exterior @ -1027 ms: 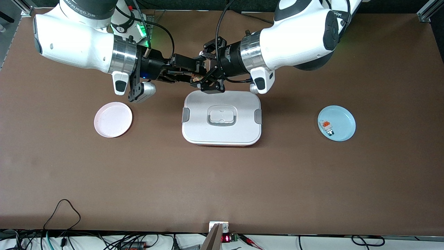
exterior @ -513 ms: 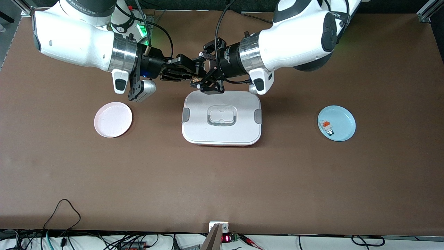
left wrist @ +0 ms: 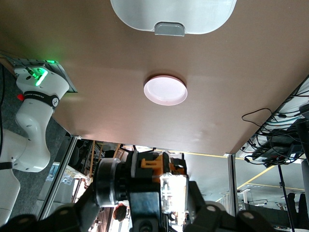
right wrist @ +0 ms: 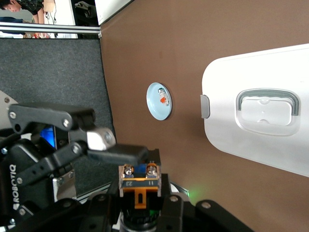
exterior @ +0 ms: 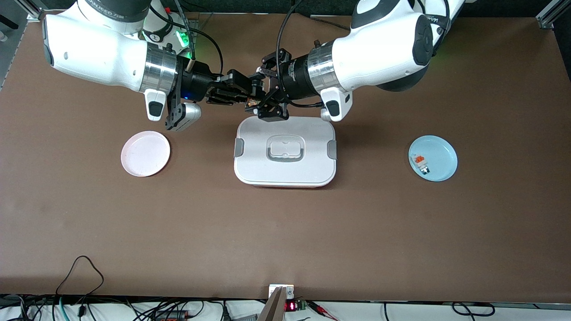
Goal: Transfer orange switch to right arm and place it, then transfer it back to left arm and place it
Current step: 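Close the right gripper on the switch while the left gripper opens, then carry the switch to the white plate with the right gripper while the left gripper withdraws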
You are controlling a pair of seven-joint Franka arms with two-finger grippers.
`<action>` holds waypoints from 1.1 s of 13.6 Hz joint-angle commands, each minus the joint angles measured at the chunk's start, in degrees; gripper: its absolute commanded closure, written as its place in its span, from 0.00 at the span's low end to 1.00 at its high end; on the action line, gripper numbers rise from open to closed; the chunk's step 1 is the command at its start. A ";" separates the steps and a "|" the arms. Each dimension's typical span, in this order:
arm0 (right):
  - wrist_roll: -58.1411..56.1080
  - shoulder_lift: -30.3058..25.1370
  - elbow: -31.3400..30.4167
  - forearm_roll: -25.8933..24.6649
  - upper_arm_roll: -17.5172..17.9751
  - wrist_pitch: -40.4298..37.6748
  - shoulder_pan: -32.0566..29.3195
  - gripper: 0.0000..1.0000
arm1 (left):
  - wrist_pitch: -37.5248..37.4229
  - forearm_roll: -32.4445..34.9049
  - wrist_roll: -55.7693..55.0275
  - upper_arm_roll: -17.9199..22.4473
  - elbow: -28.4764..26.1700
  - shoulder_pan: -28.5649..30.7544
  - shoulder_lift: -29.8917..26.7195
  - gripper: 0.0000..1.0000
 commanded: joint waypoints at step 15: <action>-19.96 3.17 -3.58 -20.58 -0.18 -1.14 -6.29 0.77 | -31.84 36.61 22.36 0.92 -0.65 10.19 -1.18 0.00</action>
